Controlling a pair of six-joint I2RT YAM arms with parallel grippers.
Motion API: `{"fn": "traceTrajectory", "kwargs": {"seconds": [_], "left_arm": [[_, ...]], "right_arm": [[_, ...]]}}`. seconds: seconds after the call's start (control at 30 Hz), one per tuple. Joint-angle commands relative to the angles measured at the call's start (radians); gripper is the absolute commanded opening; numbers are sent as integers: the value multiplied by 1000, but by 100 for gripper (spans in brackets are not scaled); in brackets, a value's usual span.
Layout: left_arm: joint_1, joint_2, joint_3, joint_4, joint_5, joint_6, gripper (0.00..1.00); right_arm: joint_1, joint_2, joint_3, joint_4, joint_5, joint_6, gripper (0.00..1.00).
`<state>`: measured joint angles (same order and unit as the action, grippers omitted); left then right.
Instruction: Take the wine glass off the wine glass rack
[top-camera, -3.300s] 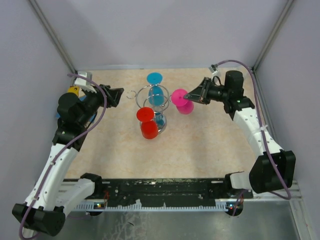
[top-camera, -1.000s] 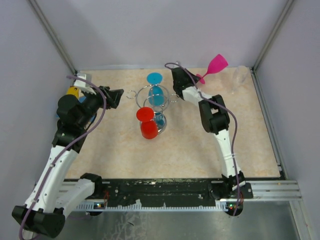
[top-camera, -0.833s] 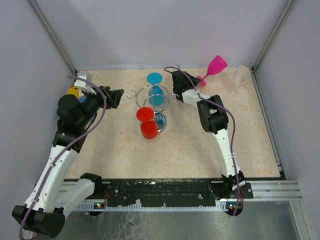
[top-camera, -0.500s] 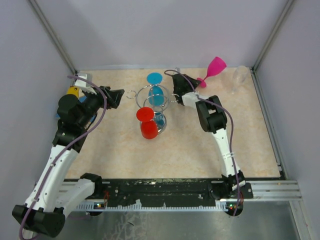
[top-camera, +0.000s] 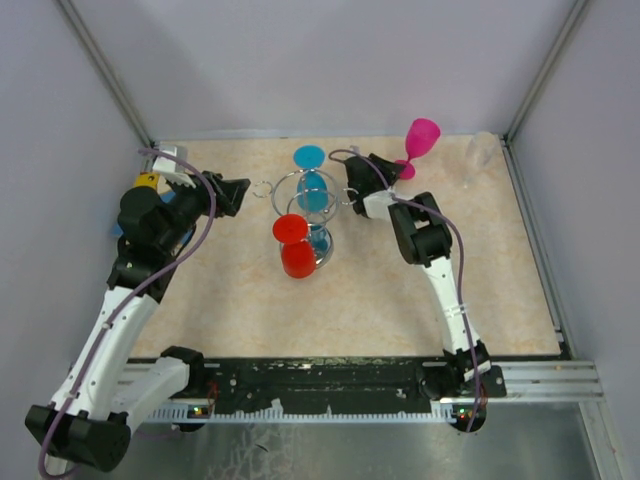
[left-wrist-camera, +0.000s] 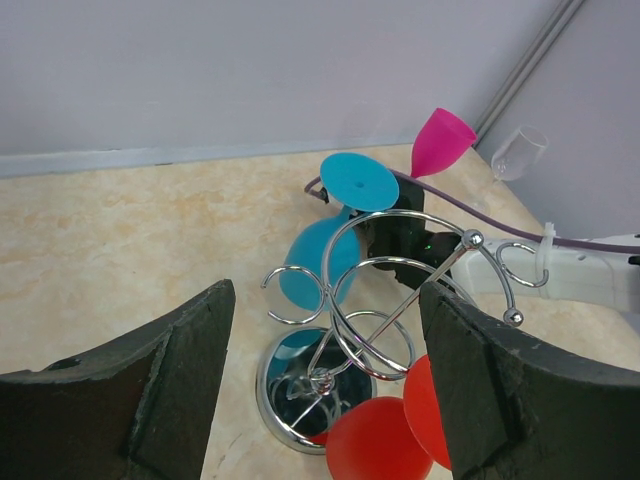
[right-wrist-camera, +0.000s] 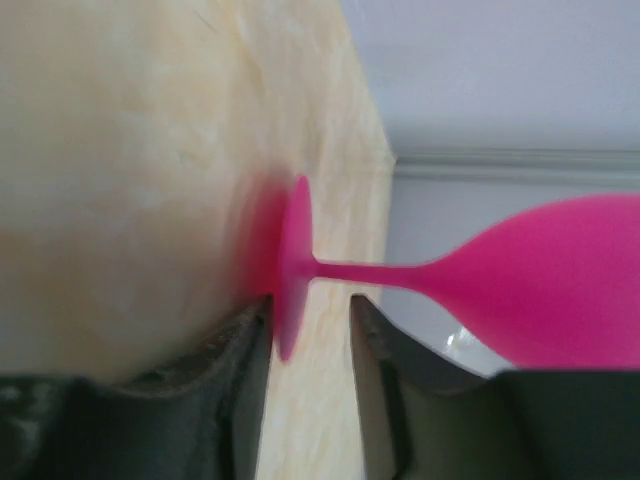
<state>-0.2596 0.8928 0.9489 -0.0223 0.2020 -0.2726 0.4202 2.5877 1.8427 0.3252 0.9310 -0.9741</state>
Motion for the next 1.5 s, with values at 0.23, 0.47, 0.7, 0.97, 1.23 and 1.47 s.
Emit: {"fn": "traceTrajectory", "kwargs": {"seconds": [0.23,0.47,0.7,0.97,1.23,1.47], "left_arm": [[-4,16,-2,33,-3,0,80],[-4,21,-4,34,-5,0,80],[-4,26,0,34,-3,0,80],[-4,29,-1,34,-5,2,80],[-4,30,0,32,-3,0,80],[-4,31,2,33,1,-4,80]], "right_arm": [[1,-1,-53,-3,-35,42,47],[14,-38,-102,-1,-69,77,46],[45,-74,-133,-14,-110,112,43],[82,-142,-187,-77,-199,208,40],[84,-281,-219,-182,-298,391,0],[64,-328,-93,-331,-330,498,0]]}}
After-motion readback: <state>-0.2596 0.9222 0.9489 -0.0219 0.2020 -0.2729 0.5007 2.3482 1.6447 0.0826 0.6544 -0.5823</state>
